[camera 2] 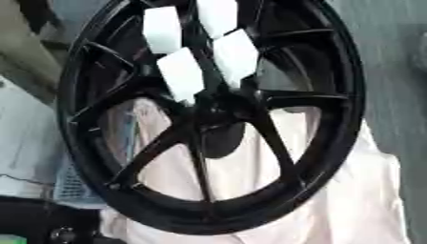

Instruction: Pull the pin out of the wheel hub.

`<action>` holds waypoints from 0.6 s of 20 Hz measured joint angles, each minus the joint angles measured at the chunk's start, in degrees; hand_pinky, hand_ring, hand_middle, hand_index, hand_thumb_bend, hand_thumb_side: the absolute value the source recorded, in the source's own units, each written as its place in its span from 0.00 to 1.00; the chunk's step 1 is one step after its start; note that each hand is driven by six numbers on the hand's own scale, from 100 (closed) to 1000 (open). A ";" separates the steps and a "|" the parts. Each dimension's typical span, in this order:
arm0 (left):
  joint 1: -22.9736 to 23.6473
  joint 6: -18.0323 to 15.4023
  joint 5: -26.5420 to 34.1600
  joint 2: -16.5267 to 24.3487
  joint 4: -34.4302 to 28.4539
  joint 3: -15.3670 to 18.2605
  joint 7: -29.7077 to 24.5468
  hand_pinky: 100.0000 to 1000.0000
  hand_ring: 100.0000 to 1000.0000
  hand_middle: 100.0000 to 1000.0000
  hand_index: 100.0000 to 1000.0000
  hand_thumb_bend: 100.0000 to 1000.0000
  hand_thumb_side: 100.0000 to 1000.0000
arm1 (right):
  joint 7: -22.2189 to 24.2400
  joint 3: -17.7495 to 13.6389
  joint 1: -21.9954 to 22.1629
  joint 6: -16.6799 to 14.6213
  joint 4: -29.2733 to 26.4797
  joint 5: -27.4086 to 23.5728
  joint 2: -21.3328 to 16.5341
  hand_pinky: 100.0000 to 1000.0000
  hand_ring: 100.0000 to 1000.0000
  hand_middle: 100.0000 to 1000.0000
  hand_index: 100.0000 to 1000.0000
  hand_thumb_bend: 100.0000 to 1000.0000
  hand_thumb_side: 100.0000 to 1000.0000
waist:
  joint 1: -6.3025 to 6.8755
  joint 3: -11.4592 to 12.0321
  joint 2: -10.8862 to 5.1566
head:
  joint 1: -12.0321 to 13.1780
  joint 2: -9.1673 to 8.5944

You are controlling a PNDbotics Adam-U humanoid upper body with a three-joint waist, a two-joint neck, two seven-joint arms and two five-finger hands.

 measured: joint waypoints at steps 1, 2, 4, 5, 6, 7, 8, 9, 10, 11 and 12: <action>-0.07 -0.10 0.09 0.00 0.00 0.07 -0.01 0.84 0.71 0.61 0.73 0.00 0.83 | -0.04 -0.09 -0.01 -0.12 0.00 0.07 0.00 0.77 0.76 0.79 0.79 0.00 0.61 | 0.00 0.00 0.10 | 0.02 -0.52; -0.13 -0.23 0.16 0.00 0.00 0.12 -0.01 0.84 0.71 0.61 0.73 0.00 0.83 | -0.11 -0.11 -0.03 -0.24 0.00 0.12 0.00 0.77 0.76 0.79 0.79 0.00 0.61 | 0.00 0.00 0.20 | 0.04 -1.14; -0.28 -0.39 0.30 0.00 0.00 0.23 0.02 0.84 0.71 0.61 0.73 0.00 0.83 | -0.12 -0.13 -0.12 -0.48 0.00 0.16 0.00 0.77 0.76 0.79 0.79 0.00 0.61 | -0.02 0.00 0.39 | 0.08 -2.36; -0.32 -0.42 0.33 0.00 0.00 0.23 0.02 0.84 0.71 0.61 0.73 0.00 0.83 | -0.12 -0.14 -0.27 -0.62 0.00 0.22 0.00 0.77 0.76 0.79 0.79 0.00 0.61 | -0.03 0.00 0.41 | 0.09 -2.91; -0.34 -0.45 0.34 0.00 0.00 0.24 0.01 0.84 0.71 0.61 0.73 0.00 0.83 | -0.13 -0.18 -0.38 -0.72 0.00 0.24 0.00 0.77 0.76 0.79 0.79 0.00 0.61 | -0.05 0.00 0.42 | 0.08 -3.42; -0.37 -0.48 0.35 0.00 0.00 0.24 -0.01 0.84 0.71 0.61 0.73 0.00 0.83 | -0.15 -0.23 -0.48 -0.80 0.00 0.26 0.00 0.77 0.76 0.79 0.79 0.00 0.61 | -0.06 0.00 0.44 | 0.05 -3.84; -0.37 -0.50 0.36 0.00 0.00 0.24 -0.02 0.84 0.71 0.61 0.73 0.00 0.83 | -0.13 -0.28 -0.49 -0.87 0.00 0.28 0.00 0.77 0.76 0.79 0.79 0.00 0.60 | -0.07 -0.02 0.47 | -0.01 -4.22; -0.38 -0.51 0.36 0.00 0.00 0.25 -0.02 0.84 0.71 0.61 0.73 0.00 0.83 | -0.11 -0.35 -0.49 -0.93 0.00 0.29 0.00 0.77 0.76 0.79 0.79 0.00 0.60 | -0.08 -0.05 0.49 | -0.06 -4.48; -0.39 -0.51 0.36 0.00 0.00 0.25 -0.02 0.84 0.71 0.61 0.73 0.00 0.83 | -0.08 -0.42 -0.49 -0.98 0.00 0.30 0.00 0.77 0.76 0.79 0.79 0.00 0.60 | -0.09 -0.07 0.51 | -0.09 -4.71; -0.42 -0.51 0.36 0.00 0.00 0.25 -0.02 0.84 0.71 0.61 0.73 0.00 0.83 | -0.04 -0.43 -0.50 -1.02 0.00 0.30 0.00 0.77 0.76 0.79 0.79 0.00 0.60 | -0.09 -0.08 0.52 | -0.12 -4.78; -0.48 -0.52 0.36 0.00 0.00 0.25 -0.01 0.84 0.71 0.61 0.73 0.00 0.83 | -0.03 -0.43 -0.50 -1.03 0.00 0.31 -0.01 0.77 0.76 0.79 0.79 0.00 0.60 | -0.10 -0.10 0.52 | -0.15 -4.88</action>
